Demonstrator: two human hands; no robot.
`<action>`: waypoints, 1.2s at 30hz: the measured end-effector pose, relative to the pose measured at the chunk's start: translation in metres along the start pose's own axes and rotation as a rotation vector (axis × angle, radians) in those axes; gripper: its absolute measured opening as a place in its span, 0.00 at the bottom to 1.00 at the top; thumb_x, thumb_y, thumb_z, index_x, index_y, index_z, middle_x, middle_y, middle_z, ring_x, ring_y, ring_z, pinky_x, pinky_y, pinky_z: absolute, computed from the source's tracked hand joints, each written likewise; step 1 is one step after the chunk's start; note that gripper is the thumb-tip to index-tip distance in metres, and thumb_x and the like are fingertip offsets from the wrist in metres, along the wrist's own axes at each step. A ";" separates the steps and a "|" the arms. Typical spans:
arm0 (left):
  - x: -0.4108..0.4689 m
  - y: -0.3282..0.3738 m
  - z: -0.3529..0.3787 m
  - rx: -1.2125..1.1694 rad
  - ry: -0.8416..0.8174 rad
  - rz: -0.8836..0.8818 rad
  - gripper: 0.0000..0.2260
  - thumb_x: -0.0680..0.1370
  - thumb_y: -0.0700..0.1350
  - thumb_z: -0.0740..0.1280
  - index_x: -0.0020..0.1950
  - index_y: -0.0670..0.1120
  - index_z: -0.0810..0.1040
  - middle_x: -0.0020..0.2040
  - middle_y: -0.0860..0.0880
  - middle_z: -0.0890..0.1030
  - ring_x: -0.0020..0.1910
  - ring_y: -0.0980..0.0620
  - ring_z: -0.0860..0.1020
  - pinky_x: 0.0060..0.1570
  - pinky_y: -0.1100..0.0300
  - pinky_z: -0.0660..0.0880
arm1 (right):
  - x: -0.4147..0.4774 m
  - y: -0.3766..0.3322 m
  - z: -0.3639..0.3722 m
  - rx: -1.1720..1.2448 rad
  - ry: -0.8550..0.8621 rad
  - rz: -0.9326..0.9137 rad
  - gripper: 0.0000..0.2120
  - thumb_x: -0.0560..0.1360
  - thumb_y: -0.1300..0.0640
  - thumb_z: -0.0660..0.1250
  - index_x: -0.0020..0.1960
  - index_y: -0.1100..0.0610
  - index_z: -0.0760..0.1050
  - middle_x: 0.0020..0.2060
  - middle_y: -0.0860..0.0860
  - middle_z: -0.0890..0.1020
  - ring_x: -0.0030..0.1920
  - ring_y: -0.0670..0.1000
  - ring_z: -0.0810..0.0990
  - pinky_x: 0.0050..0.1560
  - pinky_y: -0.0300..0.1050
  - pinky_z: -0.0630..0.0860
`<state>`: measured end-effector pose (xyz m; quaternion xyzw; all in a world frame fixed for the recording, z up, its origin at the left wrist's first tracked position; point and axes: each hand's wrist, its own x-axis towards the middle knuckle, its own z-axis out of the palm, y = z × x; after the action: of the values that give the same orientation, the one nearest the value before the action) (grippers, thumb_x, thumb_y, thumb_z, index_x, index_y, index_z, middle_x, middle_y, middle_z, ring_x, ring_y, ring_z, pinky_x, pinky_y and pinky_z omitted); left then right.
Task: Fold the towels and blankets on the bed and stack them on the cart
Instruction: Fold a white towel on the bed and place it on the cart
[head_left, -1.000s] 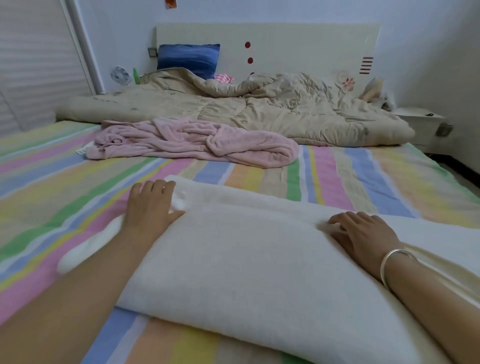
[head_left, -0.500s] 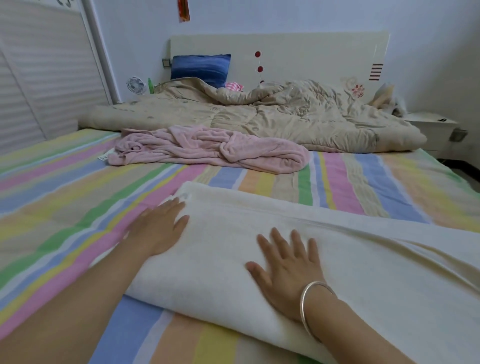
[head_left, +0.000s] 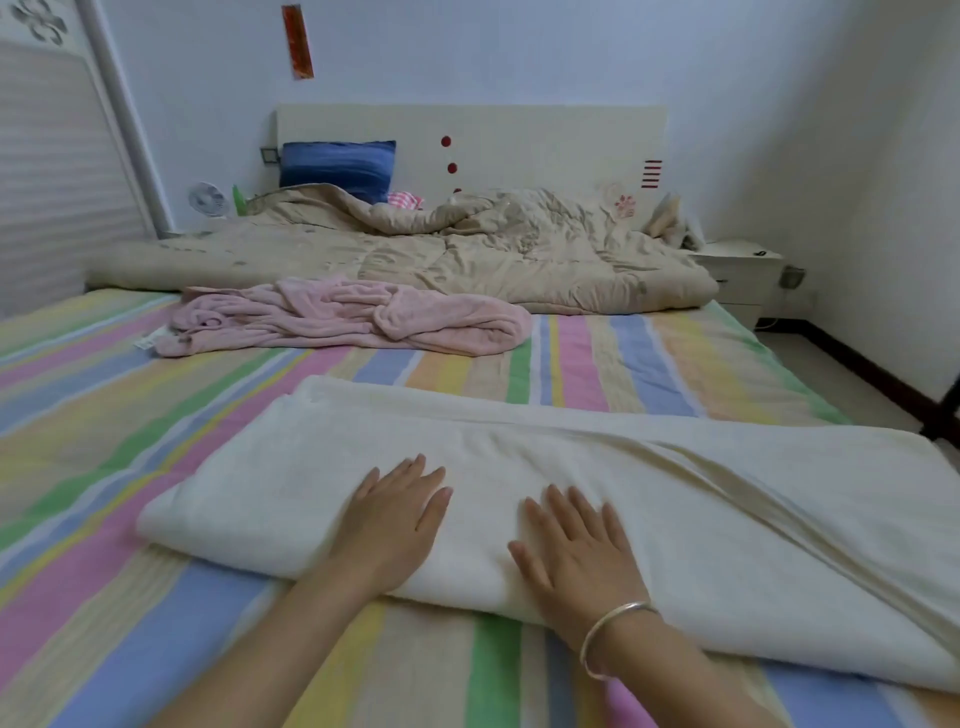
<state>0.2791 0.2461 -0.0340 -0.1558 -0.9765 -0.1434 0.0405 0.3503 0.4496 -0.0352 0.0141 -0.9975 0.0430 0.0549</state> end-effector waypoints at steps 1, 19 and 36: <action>-0.001 0.013 0.005 -0.007 -0.005 0.018 0.43 0.67 0.67 0.30 0.77 0.57 0.60 0.79 0.54 0.55 0.78 0.58 0.52 0.75 0.56 0.46 | -0.015 0.011 0.001 -0.017 0.077 0.008 0.46 0.73 0.32 0.24 0.69 0.48 0.72 0.71 0.51 0.71 0.71 0.54 0.69 0.70 0.51 0.52; 0.014 0.301 0.074 -0.151 -0.154 0.445 0.28 0.75 0.41 0.54 0.76 0.50 0.64 0.75 0.50 0.64 0.72 0.47 0.65 0.68 0.59 0.63 | -0.172 0.320 -0.034 -0.096 0.553 0.088 0.23 0.64 0.68 0.66 0.56 0.53 0.76 0.51 0.50 0.82 0.56 0.55 0.77 0.62 0.48 0.65; 0.078 0.318 0.126 0.139 -0.050 0.316 0.41 0.66 0.61 0.27 0.80 0.54 0.43 0.80 0.51 0.40 0.78 0.53 0.40 0.76 0.49 0.39 | -0.023 0.433 -0.057 0.271 0.106 0.861 0.18 0.74 0.49 0.66 0.62 0.52 0.72 0.59 0.55 0.78 0.59 0.58 0.76 0.56 0.51 0.75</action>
<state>0.3017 0.5950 -0.0598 -0.3075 -0.9482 -0.0632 0.0487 0.3652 0.8860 -0.0175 -0.3970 -0.8937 0.1926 0.0807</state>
